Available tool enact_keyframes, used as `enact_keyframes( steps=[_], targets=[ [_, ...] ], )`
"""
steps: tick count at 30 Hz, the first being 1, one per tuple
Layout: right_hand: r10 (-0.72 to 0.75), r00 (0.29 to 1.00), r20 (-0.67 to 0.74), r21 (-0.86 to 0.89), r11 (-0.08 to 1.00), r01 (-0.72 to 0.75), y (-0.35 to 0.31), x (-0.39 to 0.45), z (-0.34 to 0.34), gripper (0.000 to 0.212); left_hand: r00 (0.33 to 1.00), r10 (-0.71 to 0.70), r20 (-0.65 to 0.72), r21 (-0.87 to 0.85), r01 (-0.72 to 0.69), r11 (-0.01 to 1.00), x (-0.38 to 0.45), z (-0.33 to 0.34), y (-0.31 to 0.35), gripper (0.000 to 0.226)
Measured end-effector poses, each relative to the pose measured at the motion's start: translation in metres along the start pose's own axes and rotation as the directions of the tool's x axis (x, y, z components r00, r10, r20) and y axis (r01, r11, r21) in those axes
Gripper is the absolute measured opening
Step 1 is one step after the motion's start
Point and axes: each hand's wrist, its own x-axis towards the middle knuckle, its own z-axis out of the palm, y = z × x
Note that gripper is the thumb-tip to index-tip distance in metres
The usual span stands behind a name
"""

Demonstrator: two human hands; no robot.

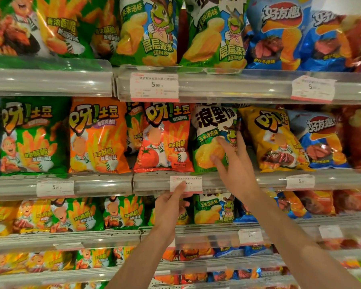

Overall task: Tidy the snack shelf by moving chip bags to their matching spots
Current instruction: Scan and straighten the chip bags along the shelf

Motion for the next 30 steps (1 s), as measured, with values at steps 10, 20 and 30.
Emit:
enact_keyframes(
  steps=[10,20,30],
  targets=[
    [-0.02,0.999,-0.048,0.0,1.0,0.02,0.0,-0.002,0.014,0.051,1.0,-0.014,-0.007,0.028,0.014,1.0,0.001,-0.001,0.001,0.027],
    [0.038,0.998,-0.042,0.161,0.986,-0.031,0.005,-0.015,0.009,0.072,0.999,-0.021,0.032,0.072,0.019,0.997,-0.002,-0.007,0.004,0.033],
    [0.09,0.995,-0.032,-0.046,0.995,-0.092,0.015,-0.095,0.025,0.073,0.991,0.073,0.109,0.192,-0.093,0.977,-0.005,-0.024,-0.01,0.03]
  ],
)
